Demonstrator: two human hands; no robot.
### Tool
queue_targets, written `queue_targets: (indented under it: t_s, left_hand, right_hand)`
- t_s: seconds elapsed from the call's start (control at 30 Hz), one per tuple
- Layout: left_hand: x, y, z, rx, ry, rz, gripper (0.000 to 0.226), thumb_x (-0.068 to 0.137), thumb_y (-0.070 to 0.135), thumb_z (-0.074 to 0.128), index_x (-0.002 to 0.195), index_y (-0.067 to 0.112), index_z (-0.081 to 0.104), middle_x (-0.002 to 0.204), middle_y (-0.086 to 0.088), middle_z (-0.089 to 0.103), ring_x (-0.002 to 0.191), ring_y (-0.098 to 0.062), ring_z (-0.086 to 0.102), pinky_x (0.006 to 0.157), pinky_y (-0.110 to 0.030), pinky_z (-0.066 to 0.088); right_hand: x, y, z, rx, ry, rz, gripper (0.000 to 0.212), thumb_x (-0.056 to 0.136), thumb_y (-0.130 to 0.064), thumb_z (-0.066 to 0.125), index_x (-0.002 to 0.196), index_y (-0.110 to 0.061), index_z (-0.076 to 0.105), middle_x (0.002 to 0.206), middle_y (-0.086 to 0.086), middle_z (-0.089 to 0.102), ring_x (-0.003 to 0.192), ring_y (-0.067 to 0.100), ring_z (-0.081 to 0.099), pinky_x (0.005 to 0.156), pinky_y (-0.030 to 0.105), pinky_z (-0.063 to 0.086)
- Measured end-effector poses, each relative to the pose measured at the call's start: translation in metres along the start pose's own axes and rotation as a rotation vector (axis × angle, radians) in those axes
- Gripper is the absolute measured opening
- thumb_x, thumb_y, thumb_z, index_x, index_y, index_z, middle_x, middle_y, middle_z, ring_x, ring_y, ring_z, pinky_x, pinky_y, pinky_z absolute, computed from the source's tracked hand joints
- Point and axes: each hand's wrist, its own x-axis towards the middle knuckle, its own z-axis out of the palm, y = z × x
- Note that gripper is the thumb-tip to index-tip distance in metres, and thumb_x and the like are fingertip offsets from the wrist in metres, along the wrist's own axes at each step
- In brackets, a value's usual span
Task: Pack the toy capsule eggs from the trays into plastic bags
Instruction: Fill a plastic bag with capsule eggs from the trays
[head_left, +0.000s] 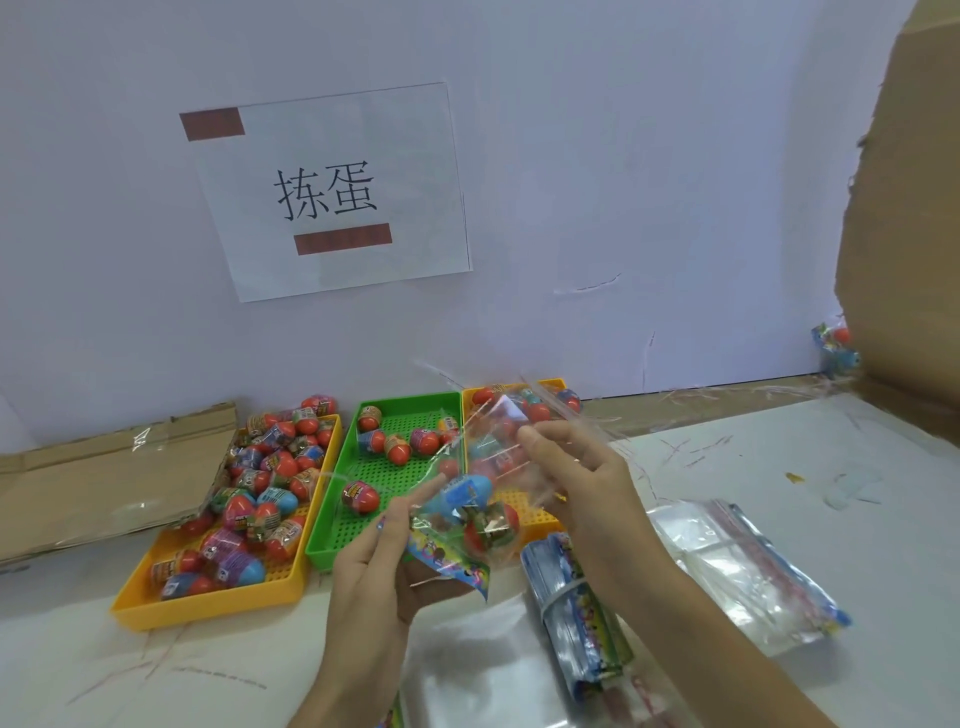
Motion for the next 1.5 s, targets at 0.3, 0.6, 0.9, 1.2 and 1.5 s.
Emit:
queue_targets:
  t_s: [0.3, 0.6, 0.9, 1.2, 1.5]
  left_hand:
    - [0.007, -0.003, -0.004, -0.165, 0.088, -0.121, 0.051, 0.079, 0.044, 0.06, 0.111, 0.006, 0.071, 0.094, -0.022, 0.077, 0.071, -0.033, 0.076, 0.052, -0.037, 0.061]
    - [0.0, -0.009, 0.001, 0.002, -0.064, -0.146, 0.061, 0.061, 0.033, 0.09, 0.104, 0.0, 0.064, 0.08, -0.023, 0.071, 0.064, -0.031, 0.072, 0.054, -0.035, 0.059]
    - [0.004, -0.011, -0.002, 0.152, -0.152, -0.154, 0.041, 0.065, 0.012, 0.089, 0.09, -0.011, 0.065, 0.075, -0.026, 0.07, 0.058, -0.03, 0.066, 0.055, -0.033, 0.058]
    - [0.003, -0.013, -0.005, 0.106, -0.227, -0.164, 0.078, 0.056, 0.037, 0.09, 0.121, 0.007, 0.062, 0.105, -0.02, 0.075, 0.091, -0.038, 0.075, 0.068, -0.035, 0.061]
    - [0.004, -0.002, -0.009, 0.191, -0.224, -0.137, 0.066, 0.048, 0.057, 0.092, 0.108, 0.034, 0.075, 0.113, -0.005, 0.077, 0.105, -0.024, 0.073, 0.085, -0.046, 0.059]
  right_hand:
    - [0.001, 0.005, -0.001, -0.136, -0.126, 0.114, 0.034, 0.07, -0.04, 0.088, 0.095, -0.025, 0.07, 0.089, -0.006, 0.073, 0.077, 0.007, 0.07, 0.062, 0.022, 0.053]
    - [-0.001, 0.003, -0.002, -0.093, -0.045, -0.097, 0.019, 0.087, -0.008, 0.077, 0.072, -0.019, 0.073, 0.073, 0.003, 0.073, 0.069, 0.009, 0.07, 0.063, 0.016, 0.052]
    - [-0.002, 0.0, -0.003, -0.103, 0.066, -0.089, 0.012, 0.087, -0.018, 0.076, 0.076, -0.013, 0.072, 0.073, 0.005, 0.072, 0.07, 0.012, 0.067, 0.068, 0.025, 0.058]
    - [0.0, -0.004, -0.005, 0.006, -0.019, -0.099, 0.01, 0.089, -0.006, 0.072, 0.079, -0.009, 0.072, 0.076, 0.012, 0.072, 0.077, 0.025, 0.07, 0.071, 0.037, 0.061]
    - [-0.005, 0.002, 0.001, -0.136, -0.19, -0.084, 0.012, 0.086, -0.004, 0.076, 0.08, -0.006, 0.066, 0.074, 0.007, 0.067, 0.068, 0.018, 0.062, 0.068, 0.033, 0.056]
